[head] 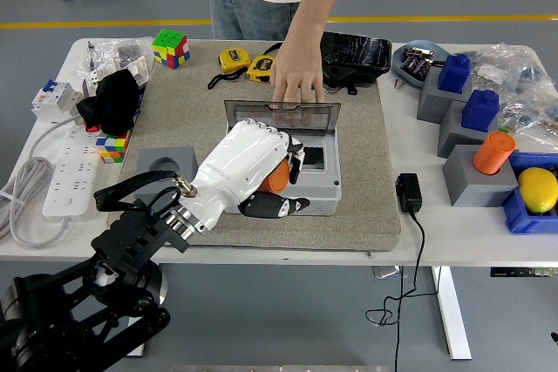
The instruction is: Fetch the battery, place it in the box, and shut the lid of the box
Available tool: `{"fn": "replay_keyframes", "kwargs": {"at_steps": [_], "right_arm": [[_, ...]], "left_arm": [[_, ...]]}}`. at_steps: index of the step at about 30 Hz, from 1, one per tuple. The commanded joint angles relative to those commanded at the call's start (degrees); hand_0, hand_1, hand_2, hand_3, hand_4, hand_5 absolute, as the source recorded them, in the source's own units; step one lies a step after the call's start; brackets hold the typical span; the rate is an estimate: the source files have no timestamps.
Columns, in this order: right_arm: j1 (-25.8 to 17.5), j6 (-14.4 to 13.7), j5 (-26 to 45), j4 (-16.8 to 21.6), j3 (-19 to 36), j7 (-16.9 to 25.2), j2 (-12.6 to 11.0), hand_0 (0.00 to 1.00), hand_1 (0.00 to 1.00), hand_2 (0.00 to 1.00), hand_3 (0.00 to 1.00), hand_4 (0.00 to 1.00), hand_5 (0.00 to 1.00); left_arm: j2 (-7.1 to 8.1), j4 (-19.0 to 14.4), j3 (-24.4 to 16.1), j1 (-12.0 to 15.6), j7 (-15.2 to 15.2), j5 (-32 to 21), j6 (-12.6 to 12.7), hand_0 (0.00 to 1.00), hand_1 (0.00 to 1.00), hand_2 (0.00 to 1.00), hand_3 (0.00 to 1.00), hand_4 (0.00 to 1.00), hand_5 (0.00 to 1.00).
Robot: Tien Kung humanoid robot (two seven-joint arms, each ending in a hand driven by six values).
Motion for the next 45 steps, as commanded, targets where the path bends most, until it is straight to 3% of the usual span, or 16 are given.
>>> {"fn": "replay_keyframes", "kwargs": {"at_steps": [27, 28, 33, 45], "right_arm": [[0.57, -0.13, 0.25, -0.18, -0.96, -0.36, 0.19, 0.796, 0.741, 0.741, 0.795, 0.998, 0.998], [0.59, -0.15, 0.35, -0.16, -1.10, -0.37, 0.19, 0.795, 0.740, 0.740, 0.795, 0.998, 0.998], [0.78, -0.16, 0.53, -0.17, -1.58, -0.44, 0.27, 0.795, 0.740, 0.740, 0.795, 0.998, 0.998], [0.95, -0.16, 0.49, -0.32, -2.08, -0.52, 0.10, 0.796, 0.739, 0.740, 0.795, 0.998, 0.998]], "left_arm": [[-8.71, 21.22, 3.36, -10.96, -2.30, 0.00, 4.09, 0.078, 0.055, 0.087, 0.080, 0.839, 0.143], [-9.03, 21.99, 3.44, -11.30, -2.39, 0.00, 4.24, 0.077, 0.059, 0.089, 0.083, 0.820, 0.187], [-11.28, 25.88, 3.03, -12.78, -2.67, -0.07, 4.68, 0.077, 0.059, 0.089, 0.083, 0.820, 0.187], [-14.05, 31.88, 3.17, -15.29, -3.80, -2.93, 5.25, 0.083, 0.059, 0.092, 0.085, 0.806, 0.218]]}}
